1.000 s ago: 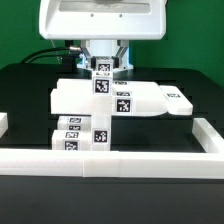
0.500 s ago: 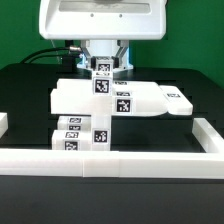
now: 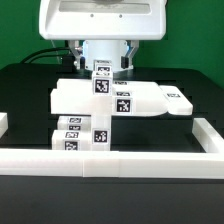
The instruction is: Assemble chair
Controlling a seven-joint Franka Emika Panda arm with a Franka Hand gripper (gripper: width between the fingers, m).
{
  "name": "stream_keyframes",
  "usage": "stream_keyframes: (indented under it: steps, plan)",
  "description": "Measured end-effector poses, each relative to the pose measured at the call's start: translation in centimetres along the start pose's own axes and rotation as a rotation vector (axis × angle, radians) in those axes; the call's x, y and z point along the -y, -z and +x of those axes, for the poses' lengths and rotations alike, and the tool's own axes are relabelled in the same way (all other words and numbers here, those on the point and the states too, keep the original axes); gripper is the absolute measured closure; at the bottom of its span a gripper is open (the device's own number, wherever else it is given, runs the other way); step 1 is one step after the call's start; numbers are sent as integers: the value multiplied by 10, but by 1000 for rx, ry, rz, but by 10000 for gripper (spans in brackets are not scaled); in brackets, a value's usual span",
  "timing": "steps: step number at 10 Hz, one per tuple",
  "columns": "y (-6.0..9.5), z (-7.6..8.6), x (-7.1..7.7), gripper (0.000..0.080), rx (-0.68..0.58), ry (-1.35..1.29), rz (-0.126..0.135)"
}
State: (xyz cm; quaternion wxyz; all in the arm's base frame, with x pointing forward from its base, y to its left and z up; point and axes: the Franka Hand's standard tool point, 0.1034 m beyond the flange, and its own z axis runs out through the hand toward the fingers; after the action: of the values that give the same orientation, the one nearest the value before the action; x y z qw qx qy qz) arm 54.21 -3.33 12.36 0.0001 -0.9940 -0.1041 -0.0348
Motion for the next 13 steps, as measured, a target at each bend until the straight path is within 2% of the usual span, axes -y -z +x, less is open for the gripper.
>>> stream_keyframes:
  steps: [3,4,5,11,13]
  plan:
    - [0,-1,0,151,4,-5,5]
    - [3,-5,-1,151,28,-39,36]
    - [2,-6,-3,151,31,-62,44]
    - [-5,-9,-4,151,48,-53,37]
    - [-5,-9,-4,440,49,-52,37]
